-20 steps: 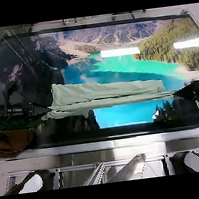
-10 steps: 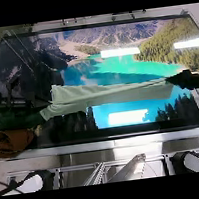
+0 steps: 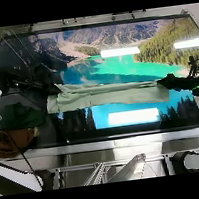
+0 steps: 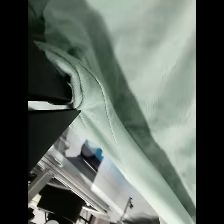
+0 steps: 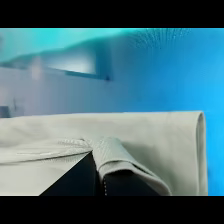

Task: Fold the shirts.

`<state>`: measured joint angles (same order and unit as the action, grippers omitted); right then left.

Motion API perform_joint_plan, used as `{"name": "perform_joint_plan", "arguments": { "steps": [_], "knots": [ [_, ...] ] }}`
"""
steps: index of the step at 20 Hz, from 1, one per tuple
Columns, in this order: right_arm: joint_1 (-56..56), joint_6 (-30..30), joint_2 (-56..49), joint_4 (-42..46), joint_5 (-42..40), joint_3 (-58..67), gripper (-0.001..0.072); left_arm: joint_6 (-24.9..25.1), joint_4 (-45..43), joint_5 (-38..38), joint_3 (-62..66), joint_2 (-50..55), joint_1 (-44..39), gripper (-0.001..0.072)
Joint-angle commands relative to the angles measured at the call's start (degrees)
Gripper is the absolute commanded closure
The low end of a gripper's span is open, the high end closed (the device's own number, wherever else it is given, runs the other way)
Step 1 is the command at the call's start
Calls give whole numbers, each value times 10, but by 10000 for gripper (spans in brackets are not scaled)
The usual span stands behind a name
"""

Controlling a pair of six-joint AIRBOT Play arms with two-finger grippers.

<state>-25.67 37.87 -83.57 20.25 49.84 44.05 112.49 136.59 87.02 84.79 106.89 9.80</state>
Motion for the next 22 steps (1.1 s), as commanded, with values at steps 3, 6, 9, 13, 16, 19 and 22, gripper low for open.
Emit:
{"name": "perform_joint_plan", "arguments": {
  "steps": [3,6,9,13,16,19,22],
  "knots": [
    [2,-36,-21,-23,-5,0,687,-15,-33,-1,33,42,-6,649],
    [-2,-31,-18,-25,38,3,401,-15,-30,-1,34,29,-3,-6],
    [-25,-31,8,-23,111,18,192,-16,-29,26,72,10,8,-8],
    [-80,-1,48,22,122,56,99,-22,-30,50,112,-36,19,-7],
    [-109,86,42,147,88,79,99,-22,-30,46,111,-71,19,16],
    [-111,128,7,210,103,79,100,-31,-29,56,111,-84,4,711],
    [-93,128,-42,207,126,79,103,-30,-30,59,111,-84,-24,683]
  ]
}}
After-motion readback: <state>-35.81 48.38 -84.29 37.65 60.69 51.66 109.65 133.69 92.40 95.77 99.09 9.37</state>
